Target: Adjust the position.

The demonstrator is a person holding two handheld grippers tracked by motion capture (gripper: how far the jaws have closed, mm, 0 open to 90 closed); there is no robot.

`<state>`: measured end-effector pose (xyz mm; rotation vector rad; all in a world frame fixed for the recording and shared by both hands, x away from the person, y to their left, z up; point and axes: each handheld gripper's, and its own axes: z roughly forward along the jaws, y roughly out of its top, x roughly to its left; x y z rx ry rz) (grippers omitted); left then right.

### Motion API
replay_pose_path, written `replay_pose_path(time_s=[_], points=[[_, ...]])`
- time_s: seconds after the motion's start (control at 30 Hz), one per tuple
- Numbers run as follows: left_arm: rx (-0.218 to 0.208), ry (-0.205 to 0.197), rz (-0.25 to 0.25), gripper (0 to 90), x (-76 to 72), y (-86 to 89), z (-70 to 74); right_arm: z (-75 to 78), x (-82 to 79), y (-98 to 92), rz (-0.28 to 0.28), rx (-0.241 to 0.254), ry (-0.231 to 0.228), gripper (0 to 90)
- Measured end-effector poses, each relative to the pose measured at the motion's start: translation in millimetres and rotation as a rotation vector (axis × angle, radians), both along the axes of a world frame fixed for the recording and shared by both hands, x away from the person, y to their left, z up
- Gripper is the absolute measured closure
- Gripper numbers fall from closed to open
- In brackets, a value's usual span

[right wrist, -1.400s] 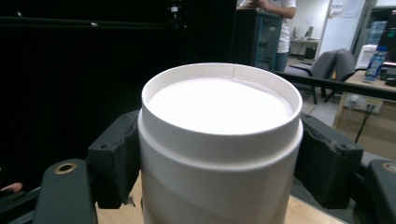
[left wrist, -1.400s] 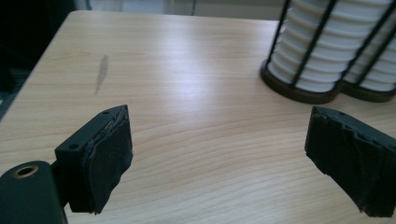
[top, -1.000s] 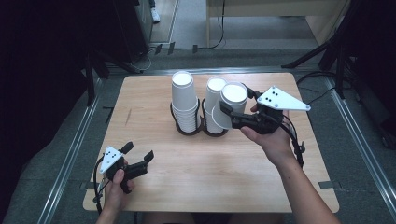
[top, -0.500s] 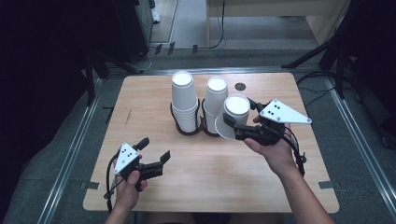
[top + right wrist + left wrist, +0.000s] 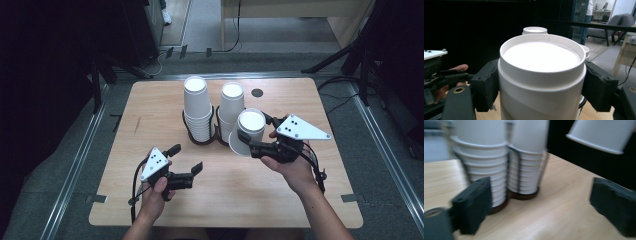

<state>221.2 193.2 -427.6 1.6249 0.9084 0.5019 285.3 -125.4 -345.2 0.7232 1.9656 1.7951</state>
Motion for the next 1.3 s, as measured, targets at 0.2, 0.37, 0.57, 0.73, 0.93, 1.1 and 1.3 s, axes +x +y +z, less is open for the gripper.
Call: replay_pose_path(time_s=[0.2,0.37,0.57,0.73,0.93,1.1,1.3], points=[[-0.051,-0.001,-0.077,0.0,6.0,-8.4,3.1,-4.5,-4.0,4.5,0.040,0.003,0.011,23.6],[-0.039,-0.018,-0.144,0.0,9.1,-16.5,4.7,-5.8,-8.2,10.9,0.089,-0.012,0.009,23.5],[-0.040,-0.022,-0.217,0.0,11.9,-22.0,7.0,-8.0,-9.5,16.6,0.139,-0.007,0.013,23.5],[-0.030,-0.019,-0.256,0.0,12.4,-26.1,6.9,-9.5,-9.8,20.2,0.180,-0.003,0.006,23.6],[-0.018,-0.022,-0.276,0.0,14.4,-28.2,5.4,-9.6,-11.1,23.2,0.234,0.005,-0.001,23.6],[-0.017,-0.031,-0.316,0.0,14.2,-32.8,7.0,-9.7,-11.9,25.5,0.294,0.007,-0.008,23.6],[-0.029,-0.030,-0.342,0.0,14.6,-36.8,6.8,-8.8,-12.7,29.9,0.342,-0.009,-0.009,23.6]])
